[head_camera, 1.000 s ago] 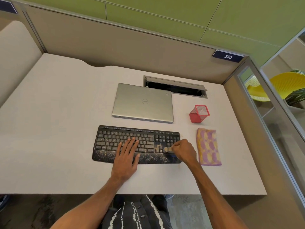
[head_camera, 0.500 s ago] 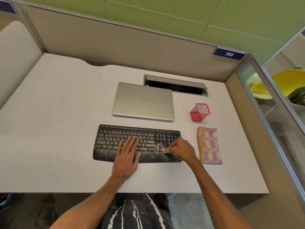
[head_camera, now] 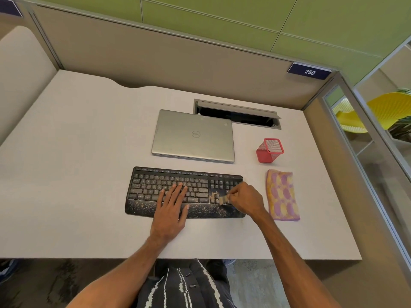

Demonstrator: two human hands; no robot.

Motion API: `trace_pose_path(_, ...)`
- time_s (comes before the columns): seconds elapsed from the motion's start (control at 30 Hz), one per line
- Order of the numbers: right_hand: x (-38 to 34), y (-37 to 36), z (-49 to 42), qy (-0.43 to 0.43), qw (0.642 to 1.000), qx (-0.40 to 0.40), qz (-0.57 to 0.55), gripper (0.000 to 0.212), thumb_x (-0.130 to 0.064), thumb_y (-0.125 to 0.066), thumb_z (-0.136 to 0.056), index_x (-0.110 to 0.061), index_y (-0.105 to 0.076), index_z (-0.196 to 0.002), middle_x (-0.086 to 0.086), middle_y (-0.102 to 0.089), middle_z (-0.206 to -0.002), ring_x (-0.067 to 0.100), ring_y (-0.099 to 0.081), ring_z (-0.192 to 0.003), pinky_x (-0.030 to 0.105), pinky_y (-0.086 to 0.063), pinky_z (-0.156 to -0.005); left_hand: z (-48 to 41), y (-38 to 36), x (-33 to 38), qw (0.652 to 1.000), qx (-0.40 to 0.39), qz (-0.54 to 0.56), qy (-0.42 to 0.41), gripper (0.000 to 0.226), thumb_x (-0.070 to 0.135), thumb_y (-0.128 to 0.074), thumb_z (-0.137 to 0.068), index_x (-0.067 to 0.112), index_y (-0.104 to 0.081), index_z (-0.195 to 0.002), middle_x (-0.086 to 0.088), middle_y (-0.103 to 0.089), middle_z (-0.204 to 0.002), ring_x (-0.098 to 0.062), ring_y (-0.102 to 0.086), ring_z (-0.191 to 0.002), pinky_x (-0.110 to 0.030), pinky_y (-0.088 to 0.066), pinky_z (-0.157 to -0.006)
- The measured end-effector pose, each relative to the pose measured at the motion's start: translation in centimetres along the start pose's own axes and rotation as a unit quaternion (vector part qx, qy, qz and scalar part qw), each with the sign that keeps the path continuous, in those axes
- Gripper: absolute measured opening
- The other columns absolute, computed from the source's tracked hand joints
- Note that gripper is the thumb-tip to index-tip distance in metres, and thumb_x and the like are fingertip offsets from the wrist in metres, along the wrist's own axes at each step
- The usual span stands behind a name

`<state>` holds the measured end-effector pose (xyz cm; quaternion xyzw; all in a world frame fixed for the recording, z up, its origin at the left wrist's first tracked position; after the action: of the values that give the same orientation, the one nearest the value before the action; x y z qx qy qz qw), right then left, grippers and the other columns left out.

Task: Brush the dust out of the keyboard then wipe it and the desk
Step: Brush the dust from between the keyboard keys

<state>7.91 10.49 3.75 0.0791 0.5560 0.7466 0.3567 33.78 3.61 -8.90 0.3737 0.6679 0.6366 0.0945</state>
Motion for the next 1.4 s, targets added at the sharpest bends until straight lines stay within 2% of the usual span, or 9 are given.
trace_pose_path(0.13, -0.2, 0.8, 0.1, -0.008, 0.997, 0.063, -0.046, 0.022, -0.033, -0.063, -0.099, -0.028, -0.078, -0.114, -0.004, -0.078, -0.108, 0.016, -0.069, -0.087, 0.030, -0.052, -0.074, 0.0, 0.1, 0.0, 1.000, 0.000, 0.002, 0.000, 0.068, 0.050, -0.033, -0.114, 0.022, -0.022, -0.175, -0.002, -0.019, -0.183, -0.018, -0.009, -0.170, -0.059, -0.012, -0.137)
trace_pose_path(0.43, -2.9, 0.3, -0.4, 0.032, 0.999, -0.007, -0.015, 0.019, -0.034, -0.069, -0.096, -0.029, -0.081, -0.109, -0.010, -0.078, -0.103, 0.009, -0.066, -0.079, 0.027, -0.048, -0.068, 0.0, 0.1, 0.0, 1.000, 0.004, 0.008, 0.000, 0.068, 0.049, -0.036, -0.114, 0.022, -0.023, -0.175, -0.002, -0.020, -0.183, -0.018, -0.011, -0.170, -0.059, -0.013, -0.137)
trace_pose_path(0.6, -2.8, 2.5, -0.8, 0.014, 0.997, 0.071, 0.014, 0.020, -0.026, -0.064, -0.094, -0.025, -0.082, -0.102, -0.004, -0.079, -0.093, 0.013, -0.061, -0.071, 0.025, -0.042, -0.063, 0.0, 0.0, 0.0, 1.000, 0.004, 0.008, 0.000, 0.068, 0.049, -0.036, -0.115, 0.022, -0.022, -0.175, -0.001, -0.018, -0.183, -0.019, -0.010, -0.171, -0.059, -0.014, -0.137)
trace_pose_path(0.7, -3.4, 1.3, -0.9, 0.016, 0.998, 0.047, 0.042, 0.020, -0.026, -0.064, -0.091, -0.023, -0.082, -0.099, -0.005, -0.078, -0.089, 0.015, -0.067, -0.075, 0.029, -0.054, -0.071, -0.1, 0.0, -0.1, 1.000, 0.002, 0.008, -0.001, 0.067, 0.049, -0.035, -0.115, 0.022, -0.023, -0.175, -0.002, -0.019, -0.183, -0.019, -0.011, -0.170, -0.060, -0.014, -0.137)
trace_pose_path(0.8, -4.5, -0.5, -0.7, 0.042, 0.997, 0.011, 0.061, 0.020, -0.039, -0.068, -0.092, -0.027, -0.081, -0.101, -0.011, -0.078, -0.086, 0.011, -0.069, -0.074, 0.034, -0.061, -0.076, 0.0, 0.0, 0.0, 1.000, 0.005, 0.008, -0.001, 0.067, 0.049, -0.035, -0.115, 0.021, -0.023, -0.175, -0.002, -0.020, -0.183, -0.020, -0.012, -0.170, -0.059, -0.014, -0.136)
trace_pose_path(0.93, -5.1, -0.8, -0.5, 0.072, 0.995, -0.023, 0.059, 0.013, -0.036, -0.072, -0.092, -0.029, -0.082, -0.098, -0.014, -0.077, -0.083, 0.002, -0.061, -0.064, 0.023, -0.048, -0.063, 0.0, 0.0, -0.1, 1.000, 0.004, 0.009, 0.000, 0.068, 0.048, -0.038, -0.115, 0.022, -0.023, -0.175, -0.001, -0.018, -0.183, -0.019, -0.011, -0.170, -0.059, -0.014, -0.136)
trace_pose_path(1.07, -4.6, 0.2, -0.7, 0.056, 0.996, 0.001, 0.072, 0.010, -0.029, -0.071, -0.089, -0.026, -0.081, -0.088, -0.012, -0.077, -0.083, 0.007, -0.065, -0.068, 0.032, -0.060, -0.074, 0.0, 0.0, 0.0, 1.000, 0.002, 0.009, 0.000, 0.067, 0.049, -0.035, -0.115, 0.022, -0.022, -0.175, -0.002, -0.018, -0.183, -0.019, -0.010, -0.170, -0.059, -0.013, -0.137)
trace_pose_path(1.27, -5.1, -1.3, -0.4, 0.056, 0.997, -0.027, 0.046, 0.012, -0.029, -0.073, -0.091, -0.025, -0.083, -0.095, -0.014, -0.077, -0.079, 0.002, -0.064, -0.063, 0.025, -0.055, -0.067, 0.1, 0.2, 0.1, 1.000, 0.007, 0.007, -0.001, 0.067, 0.049, -0.033, -0.115, 0.021, -0.023, -0.175, -0.002, -0.019, -0.183, -0.020, -0.012, -0.170, -0.059, -0.014, -0.137)
trace_pose_path(1.4, -6.0, -1.8, 0.3, 0.084, 0.994, -0.050, 0.046, 0.015, -0.024, -0.069, -0.092, -0.026, -0.083, -0.097, -0.015, -0.078, -0.088, -0.001, -0.059, -0.059, 0.018, -0.042, -0.054, 0.1, 0.2, 0.1, 1.000, 0.005, 0.004, -0.001, 0.067, 0.048, -0.036, -0.115, 0.021, -0.023, -0.175, -0.002, -0.018, -0.183, -0.019, -0.010, -0.170, -0.059, -0.015, -0.136)
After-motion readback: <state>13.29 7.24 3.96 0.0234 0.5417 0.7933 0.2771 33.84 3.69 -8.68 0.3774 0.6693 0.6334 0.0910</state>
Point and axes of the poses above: each hand's wrist, its own z-axis away from the middle knuckle, its own y-axis out of the back of the hand, x = y × z, the point moved 7 cm from there along -z, towards the middle knuckle
